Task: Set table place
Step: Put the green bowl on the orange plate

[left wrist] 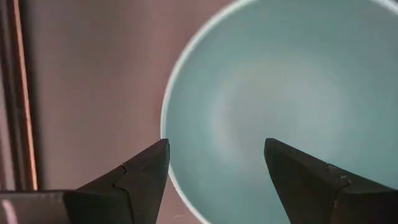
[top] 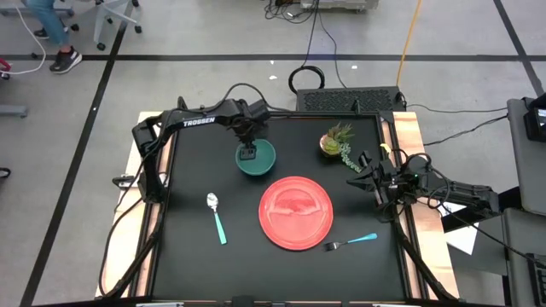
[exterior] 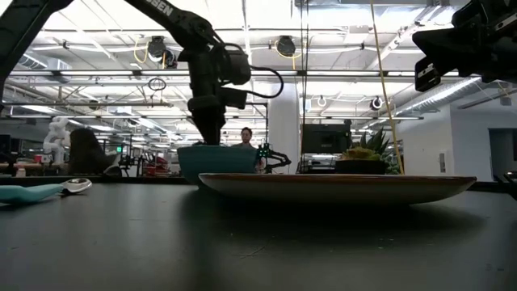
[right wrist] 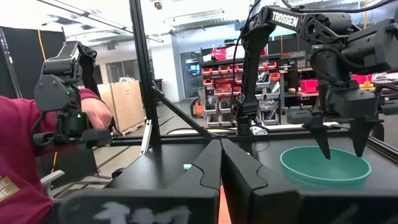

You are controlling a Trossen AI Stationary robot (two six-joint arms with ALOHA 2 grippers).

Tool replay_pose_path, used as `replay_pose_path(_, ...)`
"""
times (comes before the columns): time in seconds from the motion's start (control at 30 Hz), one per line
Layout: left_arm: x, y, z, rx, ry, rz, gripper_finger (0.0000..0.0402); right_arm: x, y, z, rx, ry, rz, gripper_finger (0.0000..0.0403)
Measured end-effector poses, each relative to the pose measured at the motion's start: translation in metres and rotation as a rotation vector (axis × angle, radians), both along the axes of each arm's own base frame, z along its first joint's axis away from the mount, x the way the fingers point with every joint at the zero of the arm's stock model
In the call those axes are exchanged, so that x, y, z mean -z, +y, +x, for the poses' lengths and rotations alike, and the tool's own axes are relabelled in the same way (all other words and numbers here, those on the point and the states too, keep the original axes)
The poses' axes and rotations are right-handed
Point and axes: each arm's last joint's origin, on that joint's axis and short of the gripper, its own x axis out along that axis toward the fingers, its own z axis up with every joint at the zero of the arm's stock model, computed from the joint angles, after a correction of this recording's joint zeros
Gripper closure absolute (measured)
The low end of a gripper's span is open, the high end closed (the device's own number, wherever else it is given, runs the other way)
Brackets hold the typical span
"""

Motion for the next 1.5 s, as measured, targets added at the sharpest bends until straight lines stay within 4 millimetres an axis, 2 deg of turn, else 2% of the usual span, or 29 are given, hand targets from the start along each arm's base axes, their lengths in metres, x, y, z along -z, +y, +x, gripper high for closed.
replay_pose_path(0.27,-0.001,0.004,0.0,-0.057,0.006,0.056,0.0133,0.0,0.0,0.0,0.0,0.0,0.0,0.0403)
replay_pose_path(0.63,0.0,0.021,-0.012,-0.301,0.008,-0.001,0.0133,0.0,0.0,0.0,0.002,-0.002,-0.011,0.0403)
replay_pose_path(1.5,0.0,0.02,-0.013,-0.316,0.004,-0.029,0.0133,0.0,0.0,0.0,0.002,-0.002,-0.011,0.0403)
